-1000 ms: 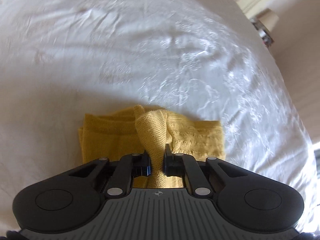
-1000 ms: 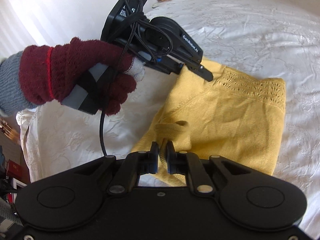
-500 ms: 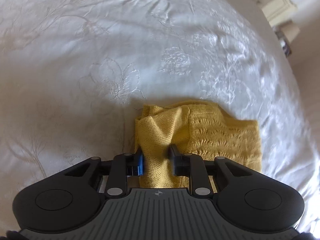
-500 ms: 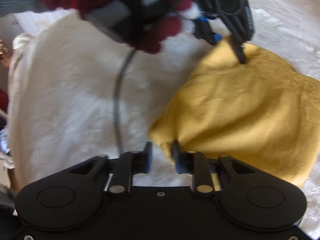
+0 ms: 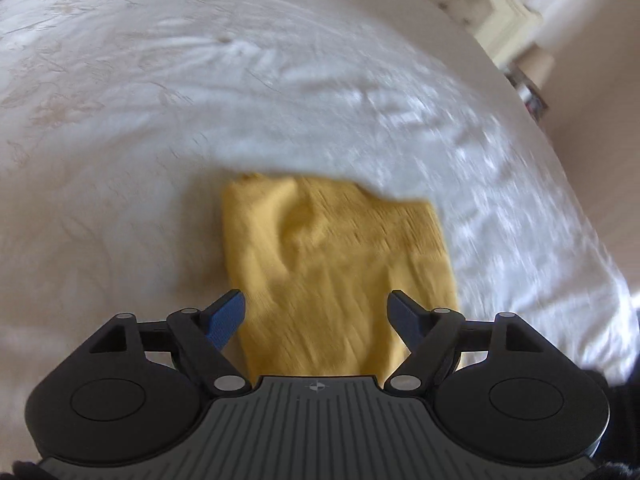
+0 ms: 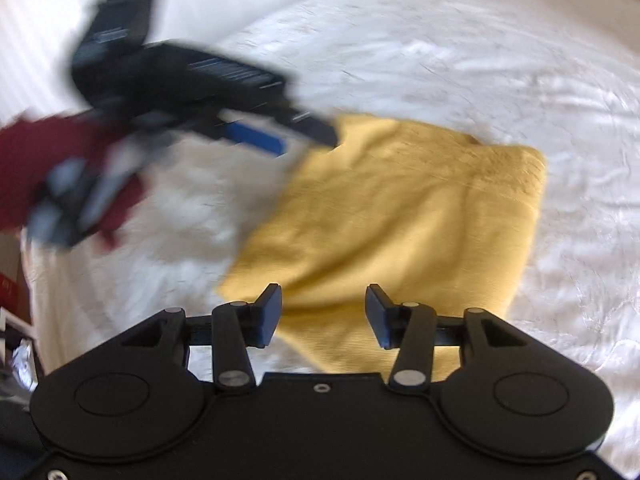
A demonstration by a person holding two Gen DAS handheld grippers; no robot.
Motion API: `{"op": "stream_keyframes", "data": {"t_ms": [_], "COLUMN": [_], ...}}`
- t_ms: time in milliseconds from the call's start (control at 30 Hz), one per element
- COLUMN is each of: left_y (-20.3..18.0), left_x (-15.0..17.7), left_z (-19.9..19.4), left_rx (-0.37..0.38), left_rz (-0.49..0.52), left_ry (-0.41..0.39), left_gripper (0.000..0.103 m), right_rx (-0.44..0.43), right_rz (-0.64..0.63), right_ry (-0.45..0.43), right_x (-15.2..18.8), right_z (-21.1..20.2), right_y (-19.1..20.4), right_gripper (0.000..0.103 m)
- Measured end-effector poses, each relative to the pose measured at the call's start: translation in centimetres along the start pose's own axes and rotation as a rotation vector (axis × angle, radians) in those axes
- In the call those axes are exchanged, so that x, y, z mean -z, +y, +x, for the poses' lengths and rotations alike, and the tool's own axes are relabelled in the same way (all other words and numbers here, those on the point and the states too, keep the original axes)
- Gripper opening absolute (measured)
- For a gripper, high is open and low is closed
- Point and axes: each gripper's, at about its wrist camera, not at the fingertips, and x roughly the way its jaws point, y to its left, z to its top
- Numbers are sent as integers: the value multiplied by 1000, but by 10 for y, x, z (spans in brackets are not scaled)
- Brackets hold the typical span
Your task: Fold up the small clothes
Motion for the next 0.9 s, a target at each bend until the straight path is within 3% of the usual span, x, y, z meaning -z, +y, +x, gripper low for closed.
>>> {"op": "stream_keyframes", "data": {"t_ms": [133, 200, 233, 333, 400, 433, 500, 600, 667, 900], "left_y": [-21, -16, -6, 42, 54, 55, 56, 57, 52, 43], "left_x": [28, 42, 46, 49, 47, 45, 41, 39, 41, 43], "left_z": [16, 26, 32, 36, 28, 22, 8, -6, -4, 43], "left_rx": [-20, -158, -218, -249, -259, -246, -148, 43, 118, 137], "left_rz": [184, 289, 295, 111, 61, 58, 0, -137, -183, -213], "left_ry": [90, 117, 135, 173, 164, 148, 106, 53, 42, 135], "left_gripper": [77, 77, 77, 85, 85, 85, 86, 100, 103, 103], "right_rx": [8, 55, 89, 154, 180, 167, 109, 31, 5, -87], "right_rz": [38, 63, 96, 256, 314, 338, 396, 442, 454, 488], "right_ry": [28, 60, 77, 99, 100, 77, -9, -119, -152, -118], "right_x": [8, 16, 22, 37, 41, 41, 39, 27, 16, -20], "right_z": [7, 12, 13, 4, -6, -14, -31, -45, -44, 7], "right_y": [-12, -21, -29, -57, -67, -72, -82, -95, -105, -138], "right_gripper": [56, 56, 56, 56, 57, 57, 60, 80, 80, 88]}}
